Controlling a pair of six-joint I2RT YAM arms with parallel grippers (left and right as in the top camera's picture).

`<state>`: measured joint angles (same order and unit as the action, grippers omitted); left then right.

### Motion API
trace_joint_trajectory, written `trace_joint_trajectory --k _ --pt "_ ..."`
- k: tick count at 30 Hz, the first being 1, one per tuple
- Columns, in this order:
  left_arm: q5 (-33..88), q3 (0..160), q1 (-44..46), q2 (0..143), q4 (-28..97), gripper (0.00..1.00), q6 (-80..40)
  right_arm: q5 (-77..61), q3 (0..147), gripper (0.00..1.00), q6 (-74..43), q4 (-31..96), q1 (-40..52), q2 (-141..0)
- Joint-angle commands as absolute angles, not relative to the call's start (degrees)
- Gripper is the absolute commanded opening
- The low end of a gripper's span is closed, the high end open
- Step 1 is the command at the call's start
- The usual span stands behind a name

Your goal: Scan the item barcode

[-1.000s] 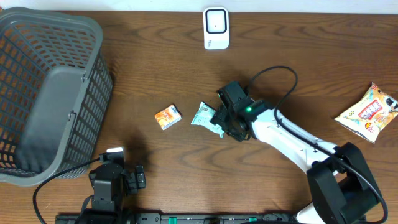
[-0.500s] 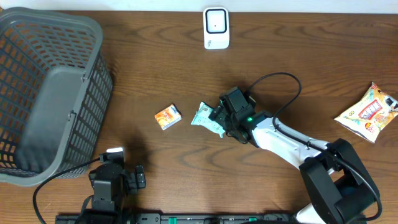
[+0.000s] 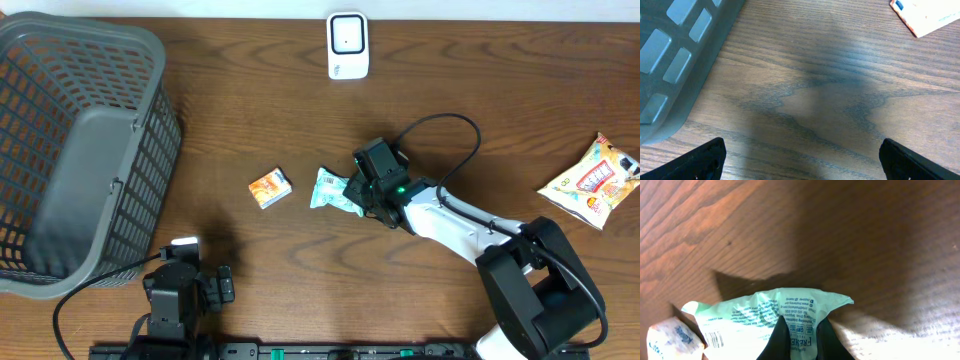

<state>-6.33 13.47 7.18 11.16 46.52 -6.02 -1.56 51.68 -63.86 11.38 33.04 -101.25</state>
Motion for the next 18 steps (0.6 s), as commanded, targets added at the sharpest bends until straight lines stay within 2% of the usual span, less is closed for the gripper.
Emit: trace_joint_trajectory --k 1,12,15,18 --pt "-6.63 13.17 7.09 11.11 47.53 0.98 -6.31 -4.19 50.26 0.01 -54.06 10.11 32.69 -102.76" --pt "-6.63 13.17 7.09 11.11 47.53 0.98 -6.33 -21.56 50.24 0.01 -21.63 10.59 23.66 -74.19" --pt "-6.63 13.17 7.09 11.11 47.53 0.98 -6.33 -16.16 50.24 0.01 -13.87 13.17 22.85 -67.48" --pt "-6.63 13.17 7.09 11.11 47.53 0.98 -6.33 -0.93 50.24 0.01 -11.62 15.09 23.46 -63.83"
